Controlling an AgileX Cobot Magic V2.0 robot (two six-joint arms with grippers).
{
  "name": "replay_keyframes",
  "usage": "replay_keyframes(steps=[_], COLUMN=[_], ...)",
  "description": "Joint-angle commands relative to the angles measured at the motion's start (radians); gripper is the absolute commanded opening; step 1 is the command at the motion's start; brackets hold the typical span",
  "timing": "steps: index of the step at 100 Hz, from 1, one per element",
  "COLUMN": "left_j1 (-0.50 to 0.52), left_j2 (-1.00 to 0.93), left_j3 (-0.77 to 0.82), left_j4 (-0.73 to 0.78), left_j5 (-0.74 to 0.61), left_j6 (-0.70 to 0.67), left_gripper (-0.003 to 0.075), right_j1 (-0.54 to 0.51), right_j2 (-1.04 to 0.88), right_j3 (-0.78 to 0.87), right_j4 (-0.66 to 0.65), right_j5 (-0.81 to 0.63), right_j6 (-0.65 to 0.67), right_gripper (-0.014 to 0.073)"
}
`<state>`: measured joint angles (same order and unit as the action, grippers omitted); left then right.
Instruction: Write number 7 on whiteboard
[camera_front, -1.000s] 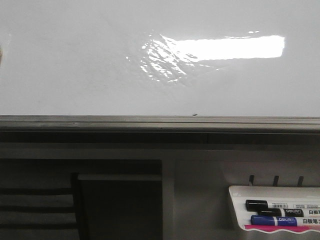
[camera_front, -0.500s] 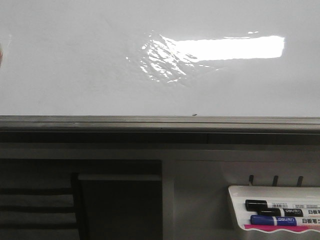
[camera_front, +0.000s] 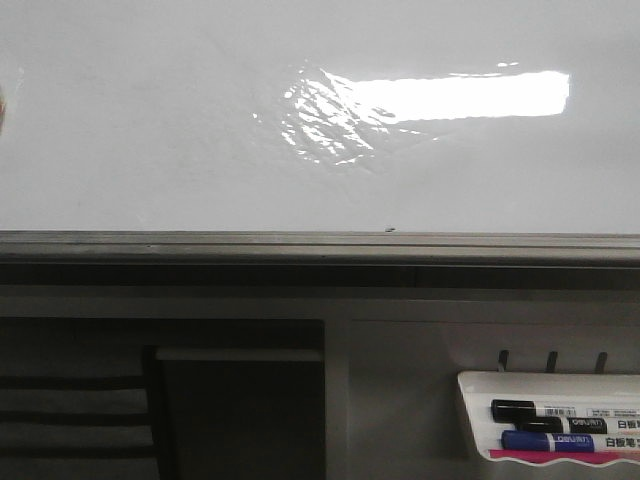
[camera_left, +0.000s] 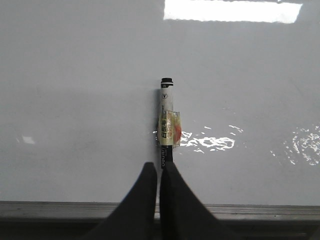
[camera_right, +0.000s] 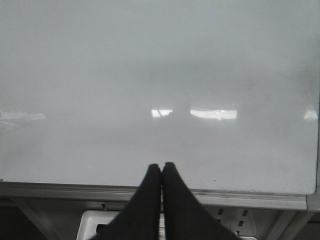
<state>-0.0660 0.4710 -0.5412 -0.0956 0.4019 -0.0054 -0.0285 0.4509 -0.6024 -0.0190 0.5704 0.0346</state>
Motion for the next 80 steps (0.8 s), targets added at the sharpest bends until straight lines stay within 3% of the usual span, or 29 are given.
replay_keyframes(steps=[1,45,52,69,80], left_j1=[0.002,0.002,0.002,0.002,0.002], left_j2=[0.014,0.014,0.014,0.014,0.014], left_j3=[-0.035,-0.035,-0.035,-0.035,-0.035], left_j4=[-0.001,-0.001,0.001,0.039,0.033], left_j5=[-0.067,-0.082,-0.082,-0.084,-0.084], left_j6=[-0.009,-0.009,-0.009,-0.009,-0.009], left_gripper=[-0.0020,-0.0010,0.0063,0.0423,0.0476], right_j1=[-0.006,-0.006,-0.006,-0.006,-0.006], right_j2=[0.013,0.014,0.014,0.016,0.016], right_j3=[-0.037,-0.037,-0.037,-0.037,-0.037], right_j4=[-0.007,-0.007,-0.007,-0.007,-0.007], right_j5=[-0.099,-0.075,-0.075,-0.080,-0.087], right_j6=[-0.012,0.002,0.002,0.002,0.002], right_gripper=[-0.0071,-0.0044,0.0041,0.0361,0.0430])
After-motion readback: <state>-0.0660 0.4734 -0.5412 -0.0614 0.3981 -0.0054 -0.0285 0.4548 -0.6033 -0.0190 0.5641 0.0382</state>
